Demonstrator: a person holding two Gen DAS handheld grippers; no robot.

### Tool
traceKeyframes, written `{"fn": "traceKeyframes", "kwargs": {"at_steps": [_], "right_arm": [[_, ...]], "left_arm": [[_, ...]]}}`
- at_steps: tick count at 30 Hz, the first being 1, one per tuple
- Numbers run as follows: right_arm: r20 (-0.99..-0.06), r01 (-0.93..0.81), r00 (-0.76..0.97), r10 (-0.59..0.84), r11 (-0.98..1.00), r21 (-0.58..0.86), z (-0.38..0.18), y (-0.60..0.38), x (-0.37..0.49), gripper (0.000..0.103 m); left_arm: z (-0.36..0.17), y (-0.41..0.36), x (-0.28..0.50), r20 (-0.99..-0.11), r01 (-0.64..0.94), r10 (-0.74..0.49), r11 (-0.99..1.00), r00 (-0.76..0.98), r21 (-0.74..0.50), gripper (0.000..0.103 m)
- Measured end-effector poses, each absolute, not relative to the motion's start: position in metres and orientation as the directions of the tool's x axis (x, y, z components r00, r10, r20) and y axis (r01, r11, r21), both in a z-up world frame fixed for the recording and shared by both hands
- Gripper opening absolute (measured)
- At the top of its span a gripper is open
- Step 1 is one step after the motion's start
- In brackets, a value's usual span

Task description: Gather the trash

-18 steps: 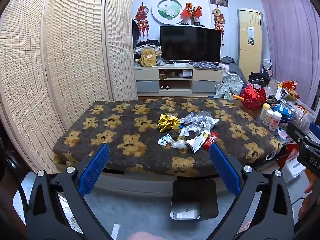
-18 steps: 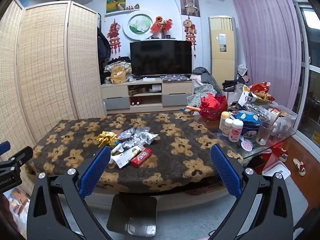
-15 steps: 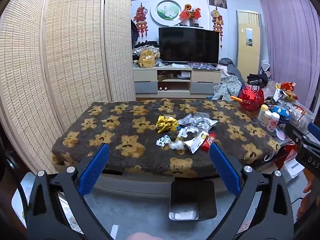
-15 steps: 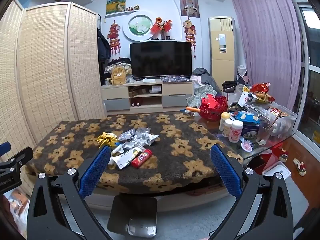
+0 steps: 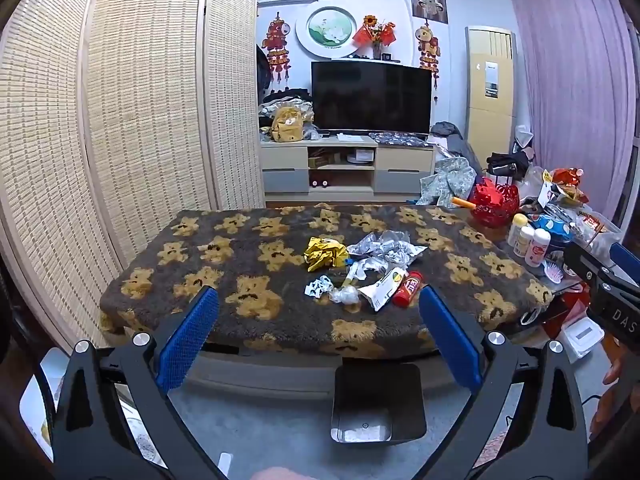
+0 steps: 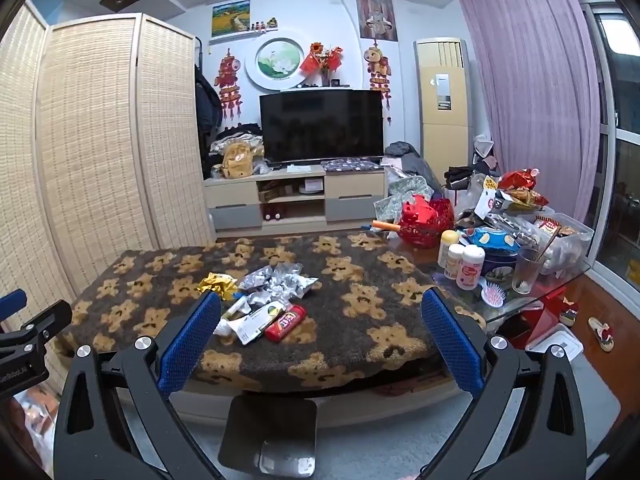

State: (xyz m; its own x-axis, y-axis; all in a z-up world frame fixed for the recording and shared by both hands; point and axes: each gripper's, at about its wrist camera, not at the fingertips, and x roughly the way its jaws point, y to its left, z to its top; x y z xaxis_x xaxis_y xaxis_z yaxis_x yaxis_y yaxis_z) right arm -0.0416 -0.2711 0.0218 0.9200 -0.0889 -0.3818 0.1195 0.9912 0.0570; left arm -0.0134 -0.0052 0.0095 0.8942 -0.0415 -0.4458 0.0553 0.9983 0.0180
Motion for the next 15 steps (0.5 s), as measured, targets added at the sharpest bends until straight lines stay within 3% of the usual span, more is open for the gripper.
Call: {"fn": "traceKeyframes", "kwargs": {"at_steps": [15], "right_arm": [[-0.367, 0.12, 0.926, -0.087, 0.99, 0.069, 0.0259, -0.2776, -0.0444, 0.1]], "left_arm": [[0.0181, -0.0046, -0.0219, -0.421, 0.069, -0.065, 0.998, 0.905, -0.005, 0.095]]}}
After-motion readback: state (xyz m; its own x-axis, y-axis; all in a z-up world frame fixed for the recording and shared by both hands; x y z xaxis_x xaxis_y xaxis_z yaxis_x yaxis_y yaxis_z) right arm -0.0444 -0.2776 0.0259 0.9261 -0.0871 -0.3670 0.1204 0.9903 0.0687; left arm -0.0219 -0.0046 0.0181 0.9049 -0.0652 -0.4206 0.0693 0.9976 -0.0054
